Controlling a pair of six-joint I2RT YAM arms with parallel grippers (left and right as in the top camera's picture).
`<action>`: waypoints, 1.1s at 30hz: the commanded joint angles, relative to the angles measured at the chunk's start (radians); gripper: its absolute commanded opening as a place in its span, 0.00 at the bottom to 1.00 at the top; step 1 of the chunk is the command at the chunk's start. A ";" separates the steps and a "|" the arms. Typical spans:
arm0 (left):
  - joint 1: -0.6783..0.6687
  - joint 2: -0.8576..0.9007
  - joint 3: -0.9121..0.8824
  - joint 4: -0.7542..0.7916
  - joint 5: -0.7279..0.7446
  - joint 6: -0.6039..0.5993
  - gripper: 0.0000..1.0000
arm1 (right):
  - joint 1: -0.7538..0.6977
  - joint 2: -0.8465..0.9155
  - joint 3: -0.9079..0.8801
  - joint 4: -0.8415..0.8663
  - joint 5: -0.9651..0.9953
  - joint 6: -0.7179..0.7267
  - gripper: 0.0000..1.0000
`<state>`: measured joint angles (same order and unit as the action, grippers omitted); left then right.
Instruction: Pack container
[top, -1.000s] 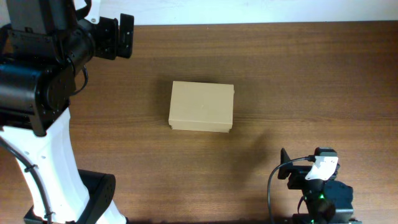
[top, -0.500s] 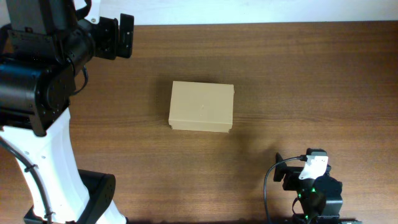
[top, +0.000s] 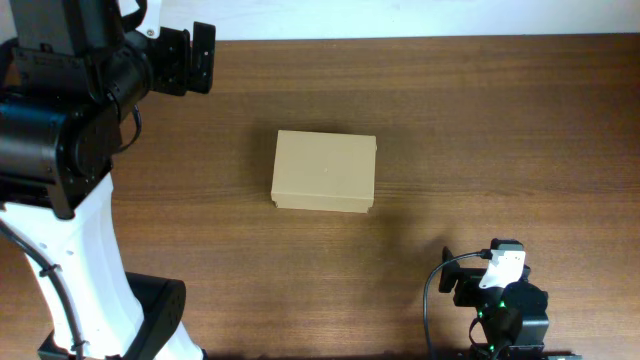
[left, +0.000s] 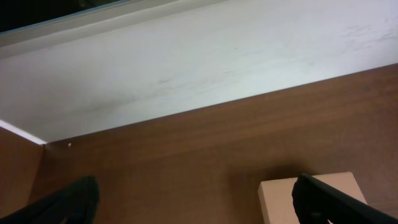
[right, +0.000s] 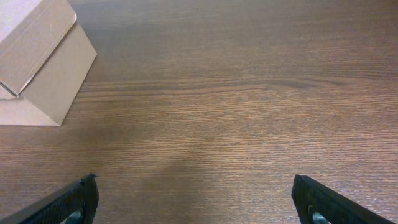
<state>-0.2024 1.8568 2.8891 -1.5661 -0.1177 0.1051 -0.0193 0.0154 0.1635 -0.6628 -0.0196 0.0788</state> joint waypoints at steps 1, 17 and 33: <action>0.003 0.002 -0.003 0.001 -0.011 0.002 1.00 | -0.009 -0.013 -0.006 0.005 -0.005 0.007 0.99; 0.000 0.004 -0.006 0.001 -0.011 0.002 1.00 | -0.009 -0.013 -0.006 0.005 -0.006 0.007 0.99; -0.032 -0.544 -0.854 0.431 -0.022 0.002 1.00 | -0.009 -0.013 -0.006 0.005 -0.006 0.007 0.99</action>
<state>-0.2344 1.4410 2.1990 -1.2083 -0.1295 0.1051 -0.0193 0.0154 0.1635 -0.6613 -0.0196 0.0788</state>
